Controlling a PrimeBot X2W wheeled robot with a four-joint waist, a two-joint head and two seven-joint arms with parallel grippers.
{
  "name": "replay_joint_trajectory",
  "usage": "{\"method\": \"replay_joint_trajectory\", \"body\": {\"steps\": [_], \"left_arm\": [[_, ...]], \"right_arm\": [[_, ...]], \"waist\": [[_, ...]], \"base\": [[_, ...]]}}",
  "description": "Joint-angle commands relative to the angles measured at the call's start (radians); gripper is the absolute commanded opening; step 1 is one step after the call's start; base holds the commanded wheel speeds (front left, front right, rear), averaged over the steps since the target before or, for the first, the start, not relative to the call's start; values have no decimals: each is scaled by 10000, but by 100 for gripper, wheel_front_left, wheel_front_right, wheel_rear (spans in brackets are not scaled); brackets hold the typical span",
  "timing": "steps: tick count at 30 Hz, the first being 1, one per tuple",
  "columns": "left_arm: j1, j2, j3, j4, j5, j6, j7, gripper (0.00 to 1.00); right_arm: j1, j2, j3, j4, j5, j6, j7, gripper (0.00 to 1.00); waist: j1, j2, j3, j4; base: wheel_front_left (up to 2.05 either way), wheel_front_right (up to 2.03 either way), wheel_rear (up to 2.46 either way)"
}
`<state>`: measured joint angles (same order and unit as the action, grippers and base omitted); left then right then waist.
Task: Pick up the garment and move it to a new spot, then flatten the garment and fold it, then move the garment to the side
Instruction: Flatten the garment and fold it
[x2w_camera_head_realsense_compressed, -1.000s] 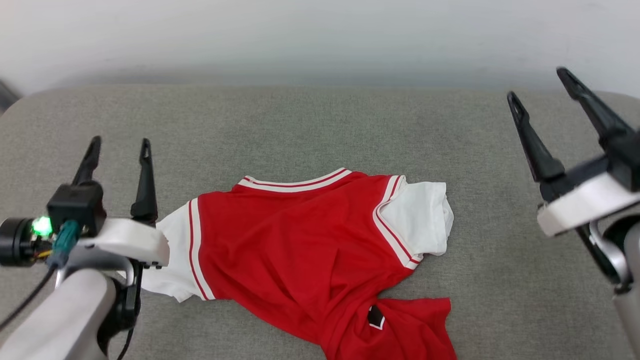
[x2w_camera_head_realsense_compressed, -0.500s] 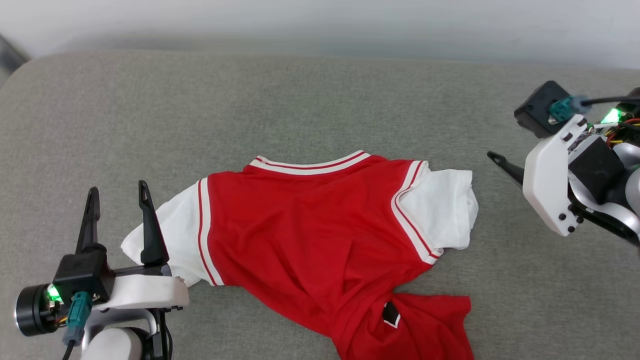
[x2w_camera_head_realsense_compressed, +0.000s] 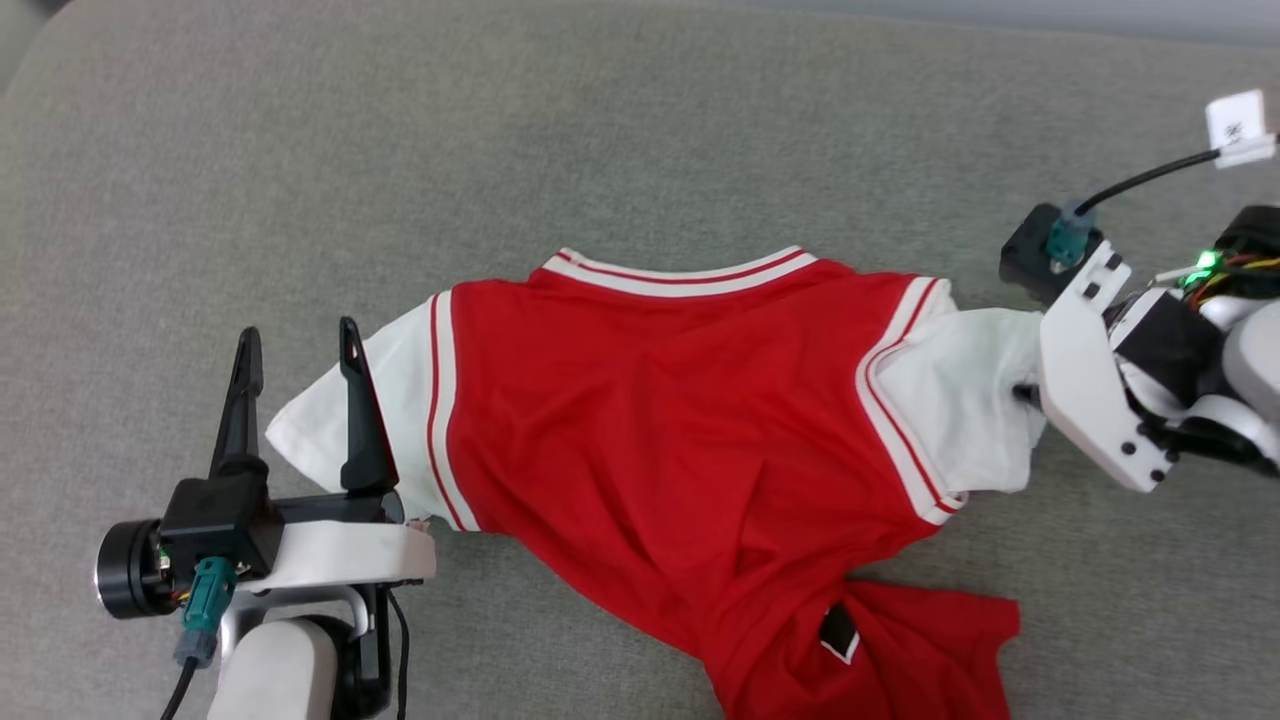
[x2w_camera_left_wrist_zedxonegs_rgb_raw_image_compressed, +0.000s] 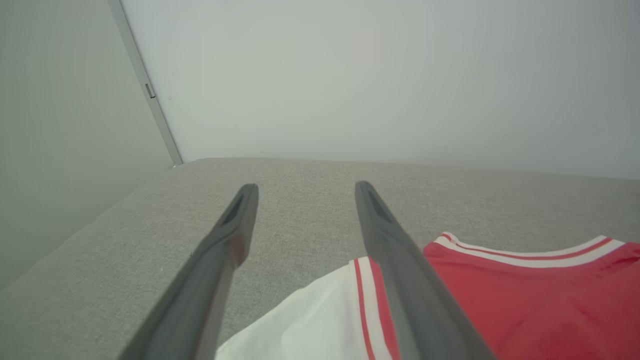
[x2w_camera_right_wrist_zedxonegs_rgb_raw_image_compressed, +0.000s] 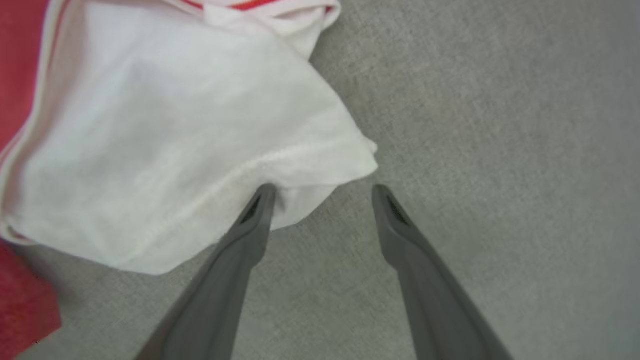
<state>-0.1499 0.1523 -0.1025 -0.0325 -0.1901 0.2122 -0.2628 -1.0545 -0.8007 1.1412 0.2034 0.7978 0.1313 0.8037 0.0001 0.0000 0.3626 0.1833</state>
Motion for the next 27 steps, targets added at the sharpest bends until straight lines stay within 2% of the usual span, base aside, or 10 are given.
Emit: {"method": "replay_joint_trajectory", "body": {"steps": [1,8,9,10,18,22,27], "left_arm": [[-193,-192,174,46,167,-212,-26,100],[-297,-677,570,211,576,-779,-28,100],[-274,-716,639,244,627,-818,-27,100],[-225,-755,698,282,670,-876,-28,100],[217,-864,1118,483,947,-1125,-27,100],[552,-891,1354,497,1081,-1221,-28,100],[870,-934,1440,384,1158,-1286,-27,100]], "right_arm": [[-118,162,338,232,133,-11,-206,100],[106,314,1326,797,495,-12,-588,100],[53,327,1353,798,468,-12,-748,15],[-14,319,1371,814,474,-12,-882,0],[-464,-40,1310,483,699,-11,-2604,0],[-11,-698,1177,-7,1178,-11,-3408,0],[965,-1833,879,-319,1677,-11,-3809,0]], "waist": [[-1,0,356,287],[-1,0,561,386],[-1,0,526,359],[-1,0,466,320],[-1,0,-399,-134],[-1,0,-866,-480],[-1,0,-1048,-746]], "base": [[0,0,0],[0,0,0],[0,0,0],[0,0,0],[0,0,0],[0,0,0],[0,0,0]]}}
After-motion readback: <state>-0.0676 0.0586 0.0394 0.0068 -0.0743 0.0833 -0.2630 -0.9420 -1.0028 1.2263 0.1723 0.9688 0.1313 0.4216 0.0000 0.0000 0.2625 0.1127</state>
